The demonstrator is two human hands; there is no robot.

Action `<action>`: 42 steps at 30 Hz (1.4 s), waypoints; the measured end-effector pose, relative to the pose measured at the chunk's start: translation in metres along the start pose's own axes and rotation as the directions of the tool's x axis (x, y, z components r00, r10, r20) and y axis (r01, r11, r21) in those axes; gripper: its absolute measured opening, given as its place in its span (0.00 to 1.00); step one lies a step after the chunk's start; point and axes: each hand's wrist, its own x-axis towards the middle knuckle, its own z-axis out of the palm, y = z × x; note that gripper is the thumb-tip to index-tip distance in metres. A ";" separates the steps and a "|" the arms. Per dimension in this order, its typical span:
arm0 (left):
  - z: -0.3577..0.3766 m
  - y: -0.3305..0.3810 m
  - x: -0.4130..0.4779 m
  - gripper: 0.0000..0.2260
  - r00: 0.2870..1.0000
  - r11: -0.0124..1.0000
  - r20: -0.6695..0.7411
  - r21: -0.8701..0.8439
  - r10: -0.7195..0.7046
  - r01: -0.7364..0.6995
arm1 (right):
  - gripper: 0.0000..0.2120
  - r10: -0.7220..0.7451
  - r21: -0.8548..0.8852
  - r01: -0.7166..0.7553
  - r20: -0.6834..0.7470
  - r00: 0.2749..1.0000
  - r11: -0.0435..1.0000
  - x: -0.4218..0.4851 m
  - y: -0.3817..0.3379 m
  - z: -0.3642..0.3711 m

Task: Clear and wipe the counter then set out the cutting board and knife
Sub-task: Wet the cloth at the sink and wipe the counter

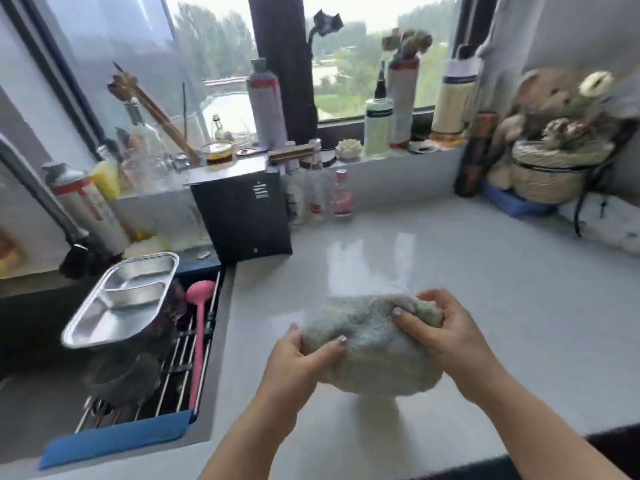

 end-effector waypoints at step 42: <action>0.304 -0.079 0.109 0.32 0.922 0.645 -0.302 0.760 0.241 0.081 | 0.30 0.172 -0.974 -0.096 -0.061 0.983 0.207 0.185 0.136 -0.324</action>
